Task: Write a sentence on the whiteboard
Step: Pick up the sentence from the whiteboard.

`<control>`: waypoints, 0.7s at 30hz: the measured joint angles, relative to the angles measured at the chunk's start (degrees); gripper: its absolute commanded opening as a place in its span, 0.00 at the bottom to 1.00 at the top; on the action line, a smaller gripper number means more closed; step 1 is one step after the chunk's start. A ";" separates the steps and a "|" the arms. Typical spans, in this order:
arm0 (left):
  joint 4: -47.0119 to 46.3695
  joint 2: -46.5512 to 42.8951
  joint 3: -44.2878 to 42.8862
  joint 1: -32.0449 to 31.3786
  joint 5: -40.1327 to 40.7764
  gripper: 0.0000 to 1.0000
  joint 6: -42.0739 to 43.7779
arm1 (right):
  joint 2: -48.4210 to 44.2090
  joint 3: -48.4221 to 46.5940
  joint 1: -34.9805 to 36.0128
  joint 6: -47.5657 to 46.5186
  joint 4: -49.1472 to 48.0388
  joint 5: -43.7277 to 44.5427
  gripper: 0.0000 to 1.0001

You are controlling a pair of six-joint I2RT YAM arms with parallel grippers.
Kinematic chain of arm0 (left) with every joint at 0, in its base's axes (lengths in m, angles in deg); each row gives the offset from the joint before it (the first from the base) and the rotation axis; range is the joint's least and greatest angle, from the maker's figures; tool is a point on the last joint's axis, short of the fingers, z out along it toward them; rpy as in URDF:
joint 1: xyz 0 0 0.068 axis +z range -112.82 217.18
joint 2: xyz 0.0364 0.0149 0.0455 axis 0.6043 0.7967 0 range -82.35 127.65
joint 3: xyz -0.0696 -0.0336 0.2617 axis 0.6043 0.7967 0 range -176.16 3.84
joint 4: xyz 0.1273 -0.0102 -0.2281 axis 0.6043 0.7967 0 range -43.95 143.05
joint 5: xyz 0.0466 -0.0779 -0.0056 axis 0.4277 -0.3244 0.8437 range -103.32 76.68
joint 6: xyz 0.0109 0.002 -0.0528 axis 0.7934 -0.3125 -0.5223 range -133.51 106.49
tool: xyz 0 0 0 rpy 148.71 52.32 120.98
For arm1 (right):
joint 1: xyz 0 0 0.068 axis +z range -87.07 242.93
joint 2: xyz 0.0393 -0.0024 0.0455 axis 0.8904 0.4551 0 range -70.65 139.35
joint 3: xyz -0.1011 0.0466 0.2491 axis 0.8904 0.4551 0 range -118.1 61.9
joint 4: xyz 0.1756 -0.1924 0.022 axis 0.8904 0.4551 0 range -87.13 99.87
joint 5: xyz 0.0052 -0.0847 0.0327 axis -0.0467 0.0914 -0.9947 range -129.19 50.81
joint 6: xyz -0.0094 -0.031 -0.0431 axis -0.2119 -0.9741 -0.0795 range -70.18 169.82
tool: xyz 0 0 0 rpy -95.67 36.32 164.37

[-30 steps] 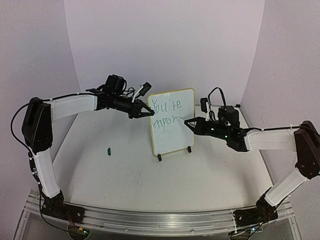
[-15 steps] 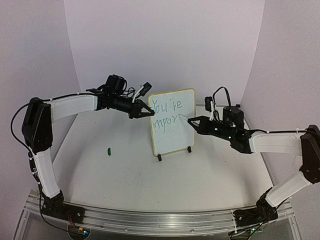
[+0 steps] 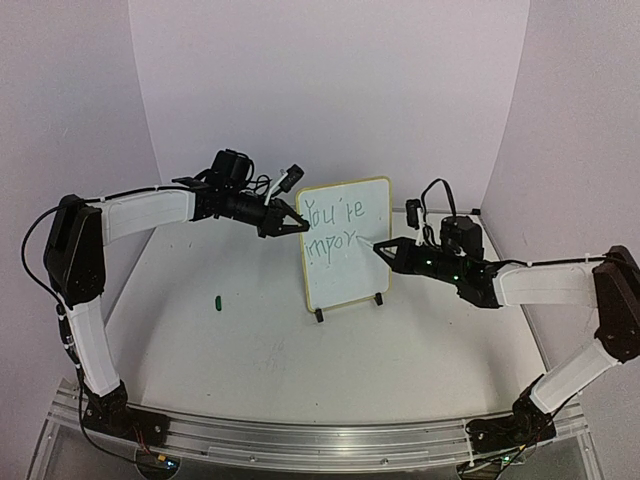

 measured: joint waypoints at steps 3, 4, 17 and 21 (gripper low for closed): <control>0.00 0.00 0.00 0.00 0.00 0.00 0.01 | 0.11 -0.16 0.00 0.00 0.01 0.07 0.00; 0.00 0.00 0.00 0.00 0.02 0.00 0.00 | 0.27 -0.46 0.00 0.00 -0.07 0.19 0.00; 0.00 0.00 0.00 0.00 0.43 0.00 -0.39 | -0.22 -0.30 0.04 0.44 0.28 3.81 0.00; 0.01 0.00 0.00 0.00 0.30 0.00 -0.18 | -1.83 0.09 0.00 0.41 0.79 5.65 0.00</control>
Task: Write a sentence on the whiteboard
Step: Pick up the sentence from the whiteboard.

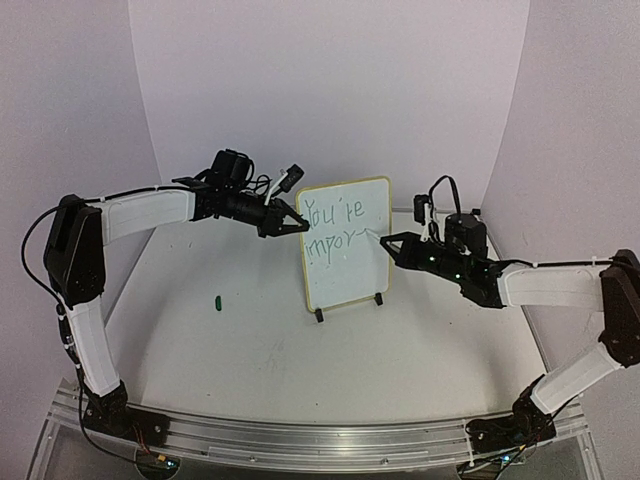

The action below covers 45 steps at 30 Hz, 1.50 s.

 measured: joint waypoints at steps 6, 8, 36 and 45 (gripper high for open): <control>0.00 0.00 0.00 -0.01 -0.15 0.00 0.06 | -1.07 0.02 0.00 -0.14 0.19 -0.27 0.00; 0.01 0.00 0.00 -0.01 -0.16 0.00 0.08 | -1.72 0.02 0.00 -0.26 0.35 -0.82 0.00; 0.01 0.00 -0.02 -0.02 -0.13 0.00 0.06 | 1.02 -2.43 0.00 -1.50 0.38 -2.59 0.00; 0.49 0.00 -0.29 -0.09 -0.11 0.00 0.25 | 1.04 1.02 0.00 -0.10 0.38 -2.66 0.00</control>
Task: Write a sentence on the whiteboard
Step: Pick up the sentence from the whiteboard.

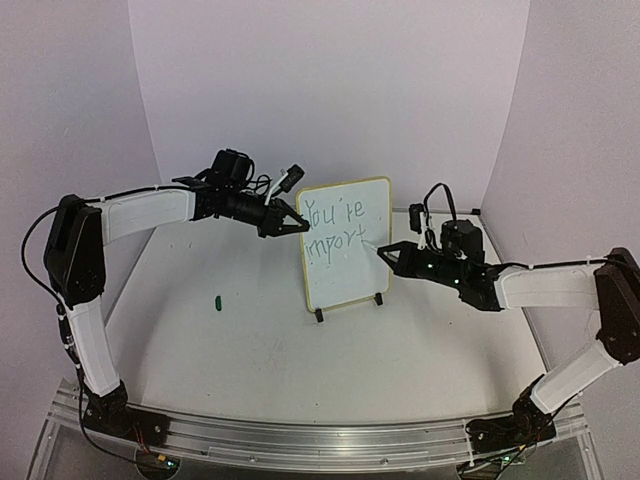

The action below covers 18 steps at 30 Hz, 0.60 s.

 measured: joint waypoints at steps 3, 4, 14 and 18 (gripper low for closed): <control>0.03 0.00 -0.01 -0.02 0.00 0.00 0.02 | 0.35 0.73 0.00 0.52 0.16 -0.07 0.00; 0.05 0.00 -0.01 -0.02 0.02 0.00 0.00 | 0.56 0.73 0.00 0.63 0.18 -0.07 0.00; 0.05 0.00 -0.04 -0.02 0.24 0.00 -0.06 | 0.75 0.73 0.00 0.89 0.39 0.59 0.00; 0.05 0.00 -0.04 -0.02 0.37 0.00 -0.20 | 0.73 0.73 0.00 0.73 0.94 1.37 0.00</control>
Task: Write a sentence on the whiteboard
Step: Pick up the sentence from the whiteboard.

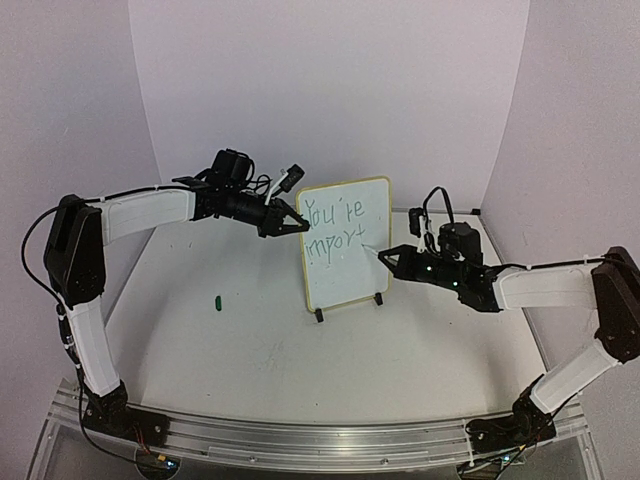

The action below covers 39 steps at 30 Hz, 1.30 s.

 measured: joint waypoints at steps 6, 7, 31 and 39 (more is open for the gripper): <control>0.00 0.00 0.00 0.00 0.02 0.00 -0.04 | -0.52 0.00 0.00 -0.63 1.50 1.08 0.00; 0.00 0.00 0.00 0.00 0.01 0.00 -0.04 | -0.60 0.00 0.00 -0.76 1.63 1.13 0.00; 0.04 0.00 0.00 -0.02 -0.05 0.00 0.19 | -5.99 0.13 -4.85 -1.91 0.90 -9.88 0.00; 0.07 0.00 0.00 -0.02 -0.05 0.00 0.23 | -5.99 0.13 -8.86 -3.06 0.33 -18.18 0.00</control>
